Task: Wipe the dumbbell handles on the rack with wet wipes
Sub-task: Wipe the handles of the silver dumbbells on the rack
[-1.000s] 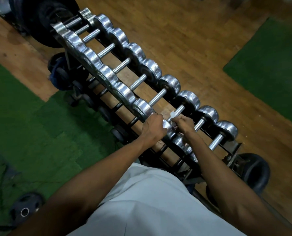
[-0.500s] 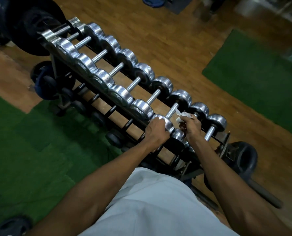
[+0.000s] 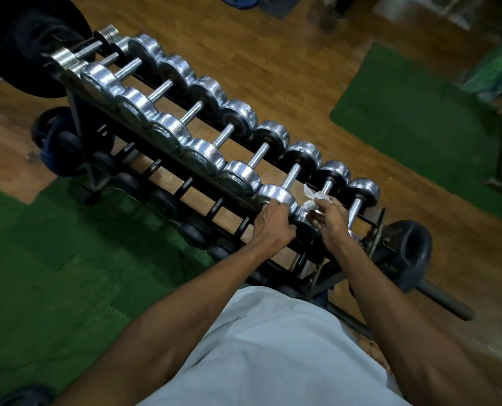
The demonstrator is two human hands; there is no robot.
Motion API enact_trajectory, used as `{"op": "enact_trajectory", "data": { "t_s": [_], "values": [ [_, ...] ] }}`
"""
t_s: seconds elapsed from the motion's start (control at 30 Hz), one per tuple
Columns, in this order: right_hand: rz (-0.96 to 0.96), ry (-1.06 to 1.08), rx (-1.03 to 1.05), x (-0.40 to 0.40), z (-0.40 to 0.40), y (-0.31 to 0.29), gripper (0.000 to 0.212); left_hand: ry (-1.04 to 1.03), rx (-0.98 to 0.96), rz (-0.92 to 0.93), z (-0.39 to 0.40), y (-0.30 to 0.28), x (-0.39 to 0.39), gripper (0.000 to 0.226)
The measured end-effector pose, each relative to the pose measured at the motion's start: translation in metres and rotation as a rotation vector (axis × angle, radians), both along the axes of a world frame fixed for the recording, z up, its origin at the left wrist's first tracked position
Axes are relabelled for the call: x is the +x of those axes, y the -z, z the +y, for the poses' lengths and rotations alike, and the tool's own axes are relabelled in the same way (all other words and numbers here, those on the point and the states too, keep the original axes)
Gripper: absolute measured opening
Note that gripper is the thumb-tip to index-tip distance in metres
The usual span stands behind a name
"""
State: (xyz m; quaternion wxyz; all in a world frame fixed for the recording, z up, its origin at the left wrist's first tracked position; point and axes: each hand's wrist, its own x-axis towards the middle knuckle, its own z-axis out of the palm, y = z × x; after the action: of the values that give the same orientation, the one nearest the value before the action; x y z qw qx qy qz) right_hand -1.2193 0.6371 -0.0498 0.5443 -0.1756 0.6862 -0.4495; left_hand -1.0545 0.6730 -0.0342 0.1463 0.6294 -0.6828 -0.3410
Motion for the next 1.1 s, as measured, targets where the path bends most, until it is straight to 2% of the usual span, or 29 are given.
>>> {"op": "enact_trajectory", "data": {
  "t_s": [0.1, 0.3, 0.4, 0.53, 0.63, 0.73, 0.9, 1.1],
  "values": [
    [-0.022, 0.046, 0.006, -0.005, 0.003, -0.003, 0.011, 0.002, -0.012, -0.02, 0.0, -0.004, -0.004, 0.028],
    [-0.042, 0.103, 0.018, -0.024, 0.004, 0.0, 0.02, -0.006, -0.026, -0.013, 0.001, -0.005, -0.023, 0.026],
    [-0.005, 0.07, 0.025, -0.033, 0.0, -0.001, 0.016, -0.007, -0.016, -0.002, -0.001, -0.008, -0.035, 0.024],
    [0.031, 0.015, 0.029, -0.049, -0.014, 0.003, 0.016, -0.032, 0.029, -0.074, -0.006, -0.011, -0.051, 0.027],
    [0.077, -0.05, 0.055, -0.065, -0.025, 0.01, 0.015, -0.076, 0.04, -0.096, -0.011, -0.012, -0.064, 0.035],
    [0.212, -0.231, 0.023, -0.082, -0.034, 0.017, 0.014, -0.096, 0.047, -0.092, -0.017, -0.012, -0.076, 0.036],
    [0.505, -0.734, -0.107, -0.102, -0.047, 0.033, 0.015, -0.125, 0.052, -0.096, -0.022, -0.009, -0.091, 0.016],
    [0.716, -1.075, -0.207, -0.107, -0.065, 0.042, 0.011, -0.219, 0.093, -0.153, -0.023, -0.003, -0.11, 0.03]
  ]
}}
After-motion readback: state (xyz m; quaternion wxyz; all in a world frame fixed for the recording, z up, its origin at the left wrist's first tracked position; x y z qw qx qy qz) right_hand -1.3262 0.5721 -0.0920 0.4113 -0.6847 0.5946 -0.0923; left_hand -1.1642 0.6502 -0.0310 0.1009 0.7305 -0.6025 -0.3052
